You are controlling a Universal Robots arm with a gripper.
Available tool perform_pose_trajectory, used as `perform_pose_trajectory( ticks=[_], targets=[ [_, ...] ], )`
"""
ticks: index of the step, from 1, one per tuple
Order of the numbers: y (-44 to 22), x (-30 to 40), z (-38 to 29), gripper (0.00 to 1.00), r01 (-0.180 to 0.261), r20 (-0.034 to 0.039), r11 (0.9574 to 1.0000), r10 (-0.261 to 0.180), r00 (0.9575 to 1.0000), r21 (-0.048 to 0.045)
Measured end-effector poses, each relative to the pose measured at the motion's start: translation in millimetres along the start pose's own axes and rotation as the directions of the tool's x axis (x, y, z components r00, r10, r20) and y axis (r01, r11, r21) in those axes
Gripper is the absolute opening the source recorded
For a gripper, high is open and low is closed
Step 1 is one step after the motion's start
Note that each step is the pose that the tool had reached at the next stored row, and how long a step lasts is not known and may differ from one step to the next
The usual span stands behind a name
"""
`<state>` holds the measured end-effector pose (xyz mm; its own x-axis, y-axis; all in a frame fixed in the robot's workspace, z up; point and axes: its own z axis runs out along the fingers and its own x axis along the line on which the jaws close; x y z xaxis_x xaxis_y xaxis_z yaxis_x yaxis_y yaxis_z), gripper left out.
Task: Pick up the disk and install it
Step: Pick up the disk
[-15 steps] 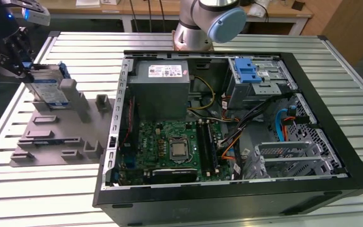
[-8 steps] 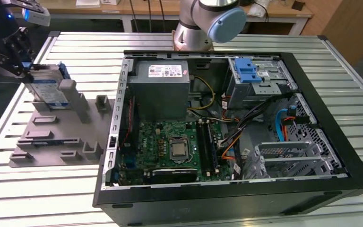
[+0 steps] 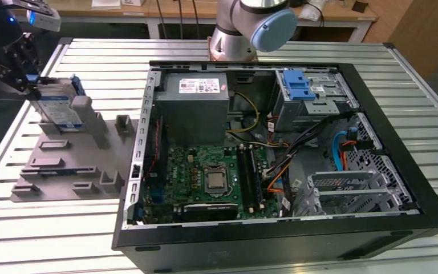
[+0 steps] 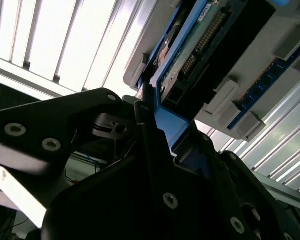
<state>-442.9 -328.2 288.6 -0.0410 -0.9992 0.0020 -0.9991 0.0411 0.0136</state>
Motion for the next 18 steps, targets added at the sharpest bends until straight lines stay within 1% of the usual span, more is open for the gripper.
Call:
perform_pose_trajectory(
  ticks=[1, 2, 8, 12, 18],
  targets=[
    [0.0, 0.0, 0.0, 0.43, 0.0, 0.0001, 1.0, 0.0, 1.0, 0.0],
    [0.0, 0.0, 0.0, 0.36, 0.0, 0.0, 1.0, 0.0, 1.0, 0.0001],
    [0.0, 0.0, -0.4, 0.36, 0.0, -0.0001, 1.0, 0.0, 1.0, -0.0001],
    [0.1, 0.0, -3.2, 0.36, -0.001, 0.0, 1.0, 0.001, 1.0, 0.0],
    [0.1, 0.0, -9.6, 0.36, 0.0, 0.0, 1.0, 0.0, 1.0, 0.0]
  ],
)
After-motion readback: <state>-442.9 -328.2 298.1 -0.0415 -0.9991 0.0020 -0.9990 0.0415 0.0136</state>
